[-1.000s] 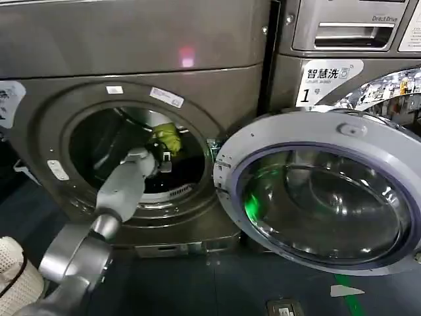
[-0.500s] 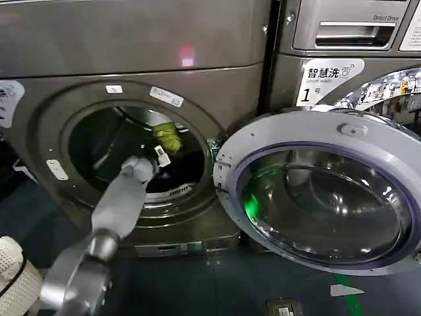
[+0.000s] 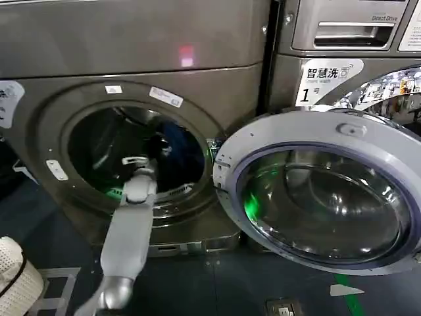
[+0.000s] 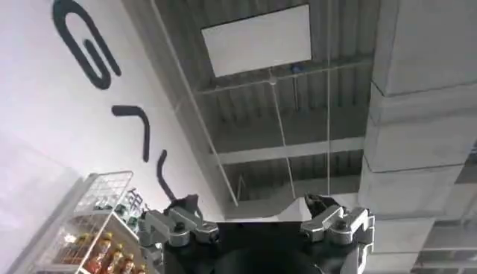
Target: Grasp the clothes from the dryer.
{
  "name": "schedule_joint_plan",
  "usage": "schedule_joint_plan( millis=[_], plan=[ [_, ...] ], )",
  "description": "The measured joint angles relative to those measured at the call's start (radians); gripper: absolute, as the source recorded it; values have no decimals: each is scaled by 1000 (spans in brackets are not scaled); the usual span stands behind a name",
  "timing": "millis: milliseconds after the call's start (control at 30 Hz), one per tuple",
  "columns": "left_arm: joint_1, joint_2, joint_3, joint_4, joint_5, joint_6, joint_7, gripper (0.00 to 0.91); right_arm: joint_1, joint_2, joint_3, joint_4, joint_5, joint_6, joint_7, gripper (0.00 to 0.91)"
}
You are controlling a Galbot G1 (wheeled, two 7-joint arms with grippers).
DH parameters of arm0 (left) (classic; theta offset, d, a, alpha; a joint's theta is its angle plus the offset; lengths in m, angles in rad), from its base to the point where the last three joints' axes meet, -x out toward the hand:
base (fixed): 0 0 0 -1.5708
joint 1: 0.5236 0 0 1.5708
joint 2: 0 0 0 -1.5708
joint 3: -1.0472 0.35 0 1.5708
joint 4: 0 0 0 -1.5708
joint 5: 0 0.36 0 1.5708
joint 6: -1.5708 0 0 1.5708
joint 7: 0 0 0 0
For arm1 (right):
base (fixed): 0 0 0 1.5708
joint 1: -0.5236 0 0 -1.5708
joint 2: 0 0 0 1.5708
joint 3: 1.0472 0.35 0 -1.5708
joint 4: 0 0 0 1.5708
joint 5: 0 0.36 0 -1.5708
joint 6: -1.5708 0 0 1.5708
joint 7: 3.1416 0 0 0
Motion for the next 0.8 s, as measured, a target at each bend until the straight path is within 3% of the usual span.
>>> schedule_joint_plan(
  millis=[267, 800],
  plan=[
    [58, -18, 0, -58, -59, -57, -36, 0, -3, 0, 3, -10, -7, 19, -2, 907],
    [93, -7, 5, -82, -66, -70, -42, 0, -8, -7, 10, -8, 1, 31, -4, 907]
  ],
)
